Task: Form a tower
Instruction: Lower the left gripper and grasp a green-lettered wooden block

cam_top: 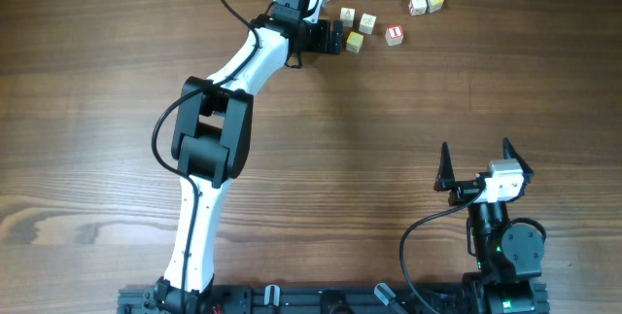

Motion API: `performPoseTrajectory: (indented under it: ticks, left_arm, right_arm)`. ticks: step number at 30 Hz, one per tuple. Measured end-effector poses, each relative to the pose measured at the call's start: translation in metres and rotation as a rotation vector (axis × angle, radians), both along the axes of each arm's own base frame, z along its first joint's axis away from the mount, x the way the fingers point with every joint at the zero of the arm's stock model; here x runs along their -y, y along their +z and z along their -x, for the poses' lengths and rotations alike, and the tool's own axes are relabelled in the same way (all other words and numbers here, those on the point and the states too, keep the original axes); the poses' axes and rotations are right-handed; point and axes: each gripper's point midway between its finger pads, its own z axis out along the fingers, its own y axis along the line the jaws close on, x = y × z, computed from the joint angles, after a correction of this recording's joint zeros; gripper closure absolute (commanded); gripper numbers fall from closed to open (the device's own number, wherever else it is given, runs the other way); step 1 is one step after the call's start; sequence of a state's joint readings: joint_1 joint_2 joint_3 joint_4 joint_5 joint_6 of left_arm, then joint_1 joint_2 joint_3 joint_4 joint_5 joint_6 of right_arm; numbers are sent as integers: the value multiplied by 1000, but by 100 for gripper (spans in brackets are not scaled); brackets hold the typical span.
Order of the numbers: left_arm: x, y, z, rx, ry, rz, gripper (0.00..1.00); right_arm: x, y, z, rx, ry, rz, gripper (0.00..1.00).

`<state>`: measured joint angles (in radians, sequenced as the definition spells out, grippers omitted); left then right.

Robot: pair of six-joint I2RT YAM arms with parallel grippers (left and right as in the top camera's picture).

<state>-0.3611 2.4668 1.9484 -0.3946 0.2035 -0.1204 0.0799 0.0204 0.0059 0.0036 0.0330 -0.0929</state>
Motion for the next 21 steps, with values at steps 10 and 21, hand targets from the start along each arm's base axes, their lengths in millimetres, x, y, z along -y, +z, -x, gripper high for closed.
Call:
performPoseTrajectory:
  ticks: [10, 21]
  left_arm:
    - [-4, -4, 1, -10, 7, -28, 30]
    - [-23, -6, -7, 27, 84, -139, 12]
  right_arm:
    - [0, 0, 0, 0, 0, 0, 0]
    - [0, 0, 0, 0, 0, 0, 0]
